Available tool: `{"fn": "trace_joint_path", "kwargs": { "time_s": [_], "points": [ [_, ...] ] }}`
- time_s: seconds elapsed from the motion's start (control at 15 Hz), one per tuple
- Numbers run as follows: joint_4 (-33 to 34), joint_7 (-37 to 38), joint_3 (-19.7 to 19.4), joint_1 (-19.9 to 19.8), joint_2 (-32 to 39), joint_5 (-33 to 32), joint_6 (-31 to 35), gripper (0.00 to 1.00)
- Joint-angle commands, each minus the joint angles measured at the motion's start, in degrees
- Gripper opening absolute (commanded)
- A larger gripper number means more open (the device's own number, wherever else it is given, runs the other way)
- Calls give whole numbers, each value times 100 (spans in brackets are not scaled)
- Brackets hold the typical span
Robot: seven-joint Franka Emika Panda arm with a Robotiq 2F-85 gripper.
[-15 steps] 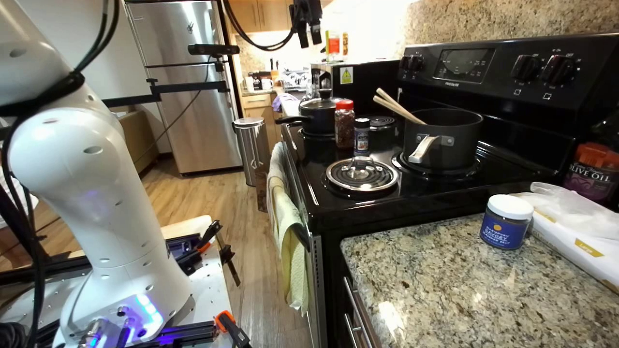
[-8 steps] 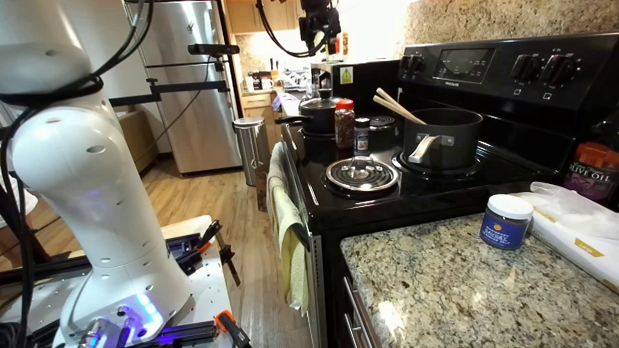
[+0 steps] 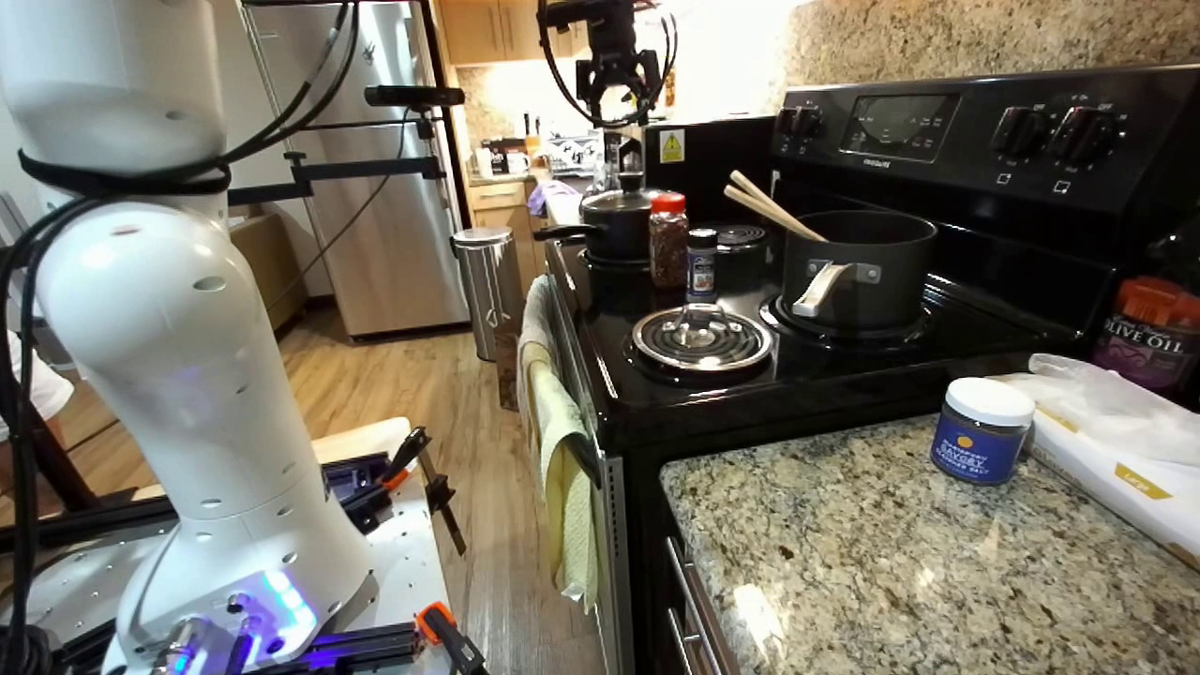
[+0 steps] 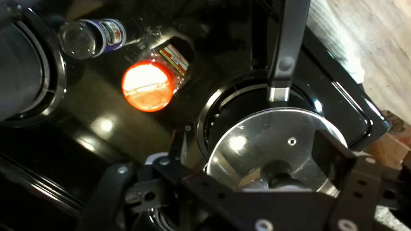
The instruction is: Remove the lid from the pot on the left side of the stove
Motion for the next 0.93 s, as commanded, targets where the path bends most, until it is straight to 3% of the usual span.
{"fn": "trace_joint_path", "kwargs": {
  "time_s": [0.0,0.13,0.2,0.47,0.67,0.87],
  "points": [
    [926,-718,91,250,648,-163,-568,100],
    [1202,-864,66,383,824,-246,-741,100],
    [692,-589,38,308,540,-90,-407,100],
    [986,-702,37,391,744,-145,-513,100],
    [974,-766,29,411,795,-228,-23,100],
    [1415,-936,58,525,1276,-336,341,100]
  ]
}}
